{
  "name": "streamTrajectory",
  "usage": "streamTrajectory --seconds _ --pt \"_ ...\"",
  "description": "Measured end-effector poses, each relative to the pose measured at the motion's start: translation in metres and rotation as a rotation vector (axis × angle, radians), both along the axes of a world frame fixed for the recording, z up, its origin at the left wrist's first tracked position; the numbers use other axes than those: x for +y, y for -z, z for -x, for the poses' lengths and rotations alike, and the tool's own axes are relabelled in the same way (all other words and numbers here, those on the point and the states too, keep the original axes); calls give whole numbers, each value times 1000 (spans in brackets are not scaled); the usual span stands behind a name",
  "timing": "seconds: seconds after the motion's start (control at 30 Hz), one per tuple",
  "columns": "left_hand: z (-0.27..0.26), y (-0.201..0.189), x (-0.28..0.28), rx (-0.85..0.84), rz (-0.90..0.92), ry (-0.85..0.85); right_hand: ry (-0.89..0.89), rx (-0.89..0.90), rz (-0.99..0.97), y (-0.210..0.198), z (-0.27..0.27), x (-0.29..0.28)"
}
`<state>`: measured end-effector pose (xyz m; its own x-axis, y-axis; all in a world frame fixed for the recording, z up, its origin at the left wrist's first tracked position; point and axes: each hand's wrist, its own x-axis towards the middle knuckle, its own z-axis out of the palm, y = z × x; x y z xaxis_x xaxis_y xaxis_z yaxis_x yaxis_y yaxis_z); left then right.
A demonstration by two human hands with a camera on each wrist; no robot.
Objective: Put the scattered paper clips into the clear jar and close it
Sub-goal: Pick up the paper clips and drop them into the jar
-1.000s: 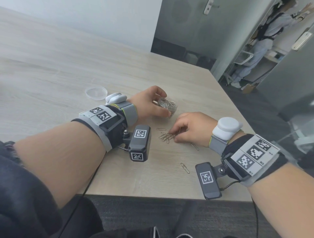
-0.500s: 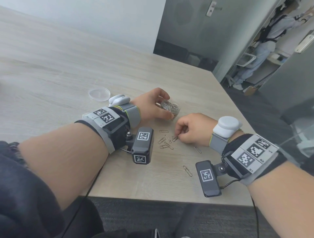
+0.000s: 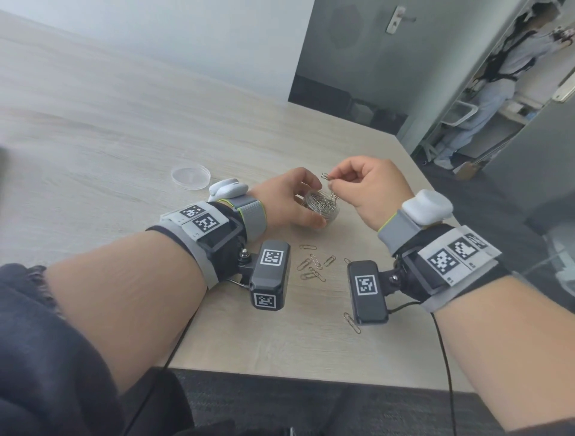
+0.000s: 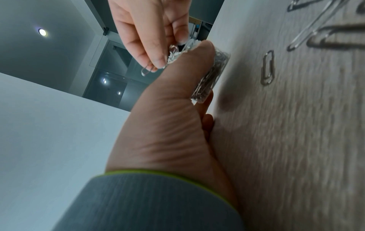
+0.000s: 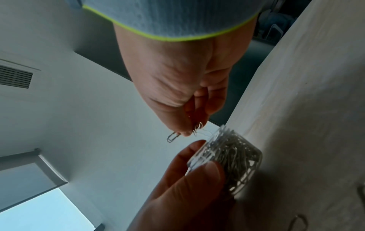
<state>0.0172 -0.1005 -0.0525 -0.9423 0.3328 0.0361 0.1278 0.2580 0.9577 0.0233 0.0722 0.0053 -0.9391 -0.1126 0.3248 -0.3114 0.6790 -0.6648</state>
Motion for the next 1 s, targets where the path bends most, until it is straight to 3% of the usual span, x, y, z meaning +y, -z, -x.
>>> streamTrajectory --seconds 0.27,0.7,1.0 --pt "0 -2 -1 26 39 0 -47 4 -223 9 -2 -5" --pt "3 1 -1 -7 -10 3 13 13 -179 0 -19 29" --pt "4 2 -1 -15 -6 -10 -137 -506 -568 -1 -49 64"
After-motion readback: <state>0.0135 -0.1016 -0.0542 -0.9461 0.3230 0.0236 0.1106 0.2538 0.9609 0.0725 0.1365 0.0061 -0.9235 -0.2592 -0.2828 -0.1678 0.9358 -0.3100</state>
